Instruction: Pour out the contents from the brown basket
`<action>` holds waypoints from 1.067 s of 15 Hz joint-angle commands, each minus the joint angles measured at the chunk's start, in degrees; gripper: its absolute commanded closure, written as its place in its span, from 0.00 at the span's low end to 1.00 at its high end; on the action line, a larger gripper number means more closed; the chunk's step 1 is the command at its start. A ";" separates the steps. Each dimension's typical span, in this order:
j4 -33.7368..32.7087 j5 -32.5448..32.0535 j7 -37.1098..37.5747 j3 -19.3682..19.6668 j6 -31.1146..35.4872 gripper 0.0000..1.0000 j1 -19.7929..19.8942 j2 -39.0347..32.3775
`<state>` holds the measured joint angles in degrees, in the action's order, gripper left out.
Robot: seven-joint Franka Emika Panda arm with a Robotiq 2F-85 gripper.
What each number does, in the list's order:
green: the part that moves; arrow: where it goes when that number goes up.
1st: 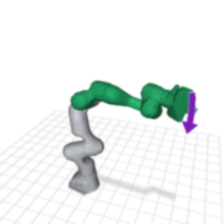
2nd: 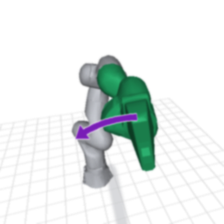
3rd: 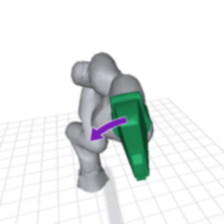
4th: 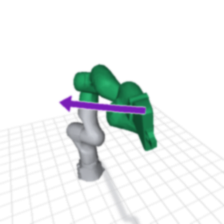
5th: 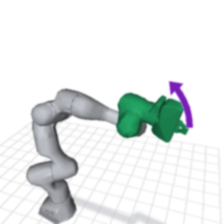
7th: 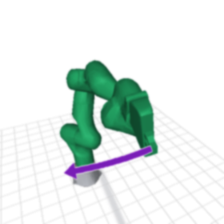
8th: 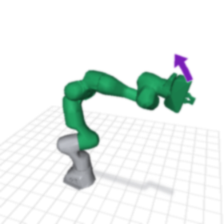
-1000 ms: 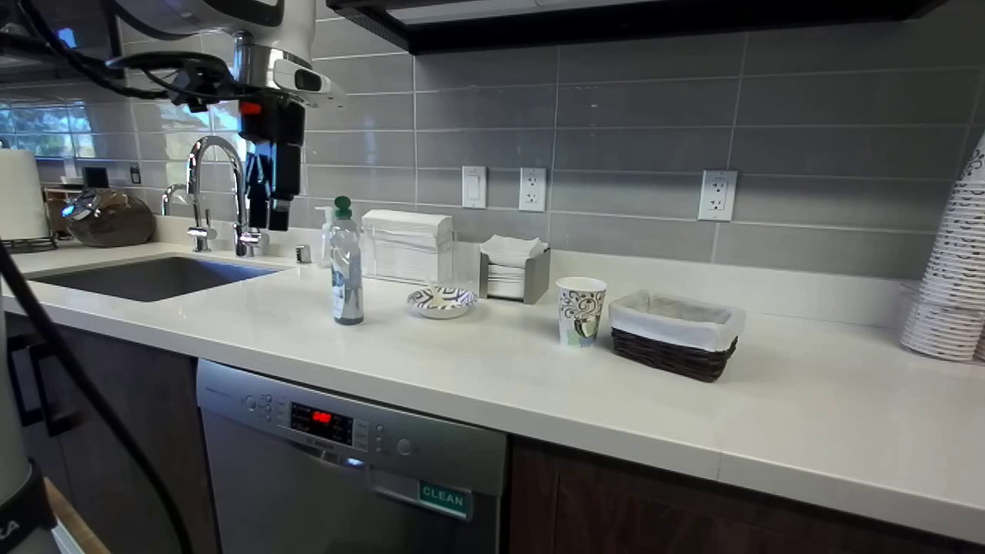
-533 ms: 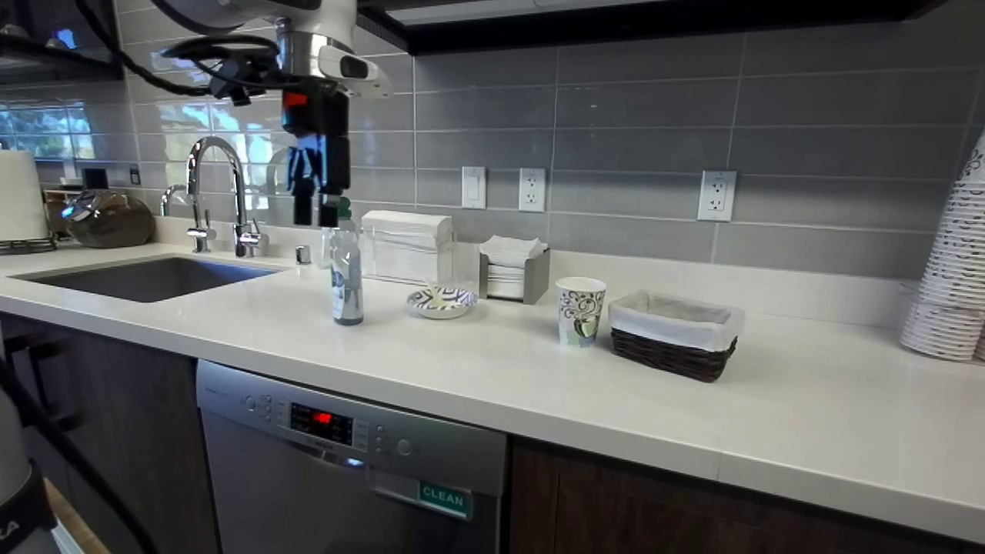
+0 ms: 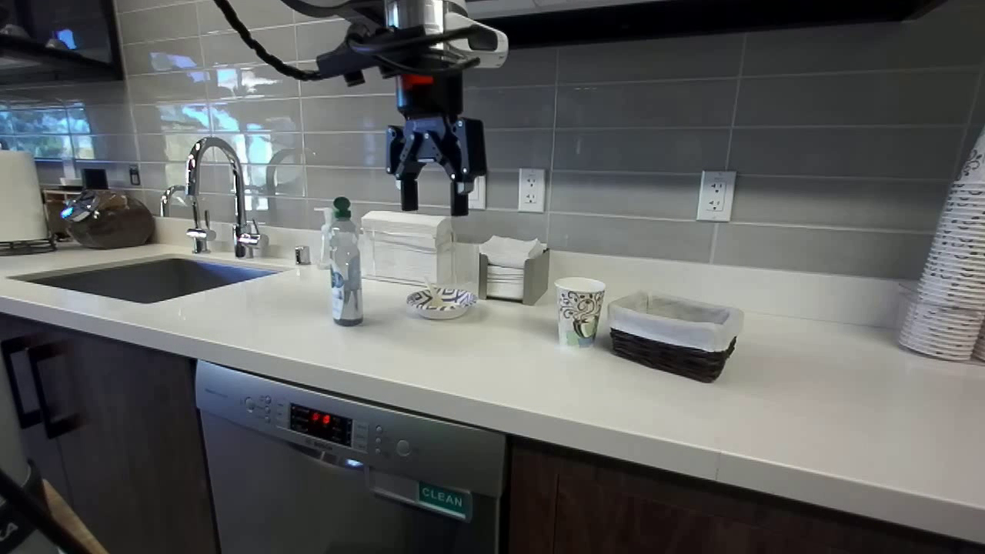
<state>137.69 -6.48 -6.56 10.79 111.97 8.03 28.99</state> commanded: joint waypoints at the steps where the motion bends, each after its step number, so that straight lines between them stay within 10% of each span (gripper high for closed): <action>1: -8.62 0.86 -5.65 1.84 3.68 0.00 -0.84 -10.51; 8: -22.04 6.51 -13.10 2.30 2.81 0.00 -0.45 -24.96; 16: -20.98 5.58 -11.80 1.20 4.94 0.00 0.33 -24.63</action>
<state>116.82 -0.97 -18.31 12.66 117.03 7.67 4.39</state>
